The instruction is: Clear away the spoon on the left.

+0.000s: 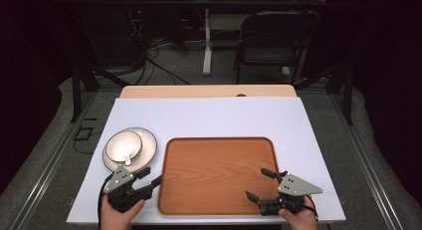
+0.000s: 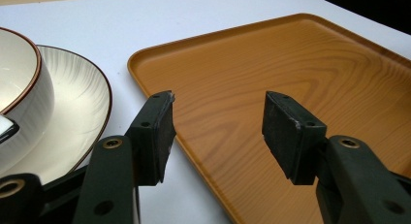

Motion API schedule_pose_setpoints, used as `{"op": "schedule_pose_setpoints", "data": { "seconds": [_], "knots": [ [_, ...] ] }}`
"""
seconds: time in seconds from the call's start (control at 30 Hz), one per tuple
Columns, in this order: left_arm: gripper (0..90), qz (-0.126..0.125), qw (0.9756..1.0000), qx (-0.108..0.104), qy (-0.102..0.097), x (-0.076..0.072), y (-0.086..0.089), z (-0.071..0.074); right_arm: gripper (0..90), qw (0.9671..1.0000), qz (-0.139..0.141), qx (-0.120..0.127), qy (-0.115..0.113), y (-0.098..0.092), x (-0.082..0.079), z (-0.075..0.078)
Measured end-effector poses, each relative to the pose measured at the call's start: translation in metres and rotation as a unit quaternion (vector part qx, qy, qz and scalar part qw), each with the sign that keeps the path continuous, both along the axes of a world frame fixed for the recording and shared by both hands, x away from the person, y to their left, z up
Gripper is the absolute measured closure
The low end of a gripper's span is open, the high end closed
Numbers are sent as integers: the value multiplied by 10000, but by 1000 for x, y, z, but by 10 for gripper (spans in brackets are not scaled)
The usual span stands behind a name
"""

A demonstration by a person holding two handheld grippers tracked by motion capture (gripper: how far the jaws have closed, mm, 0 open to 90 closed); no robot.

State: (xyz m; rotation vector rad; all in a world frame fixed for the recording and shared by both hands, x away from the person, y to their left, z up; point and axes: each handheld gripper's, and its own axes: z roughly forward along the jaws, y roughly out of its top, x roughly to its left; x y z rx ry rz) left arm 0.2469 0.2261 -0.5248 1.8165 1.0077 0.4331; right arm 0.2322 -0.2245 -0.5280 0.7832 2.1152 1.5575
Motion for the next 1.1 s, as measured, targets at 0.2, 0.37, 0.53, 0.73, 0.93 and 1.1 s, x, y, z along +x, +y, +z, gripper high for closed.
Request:
{"op": "schedule_pose_setpoints", "data": {
  "seconds": [0.2,0.37,0.53,0.73,0.93,1.1],
  "knots": [
    [452,13,10000,59,57,0,0,1,142,10000,-25,24,4,0,0,-1],
    [450,82,9999,-21,128,0,0,1,143,10000,-61,33,7,-1,1,-2],
    [448,199,9997,59,147,-1,0,1,143,10000,-66,47,3,-1,1,-1],
    [525,239,9994,69,234,1,1,4,145,10000,-50,51,19,-1,2,-1],
    [622,499,9978,-10,431,7,5,8,145,9999,-72,75,30,-1,2,-1],
    [710,736,9957,58,557,12,12,11,145,10000,-69,51,8,-2,2,-1]
  ]
}}
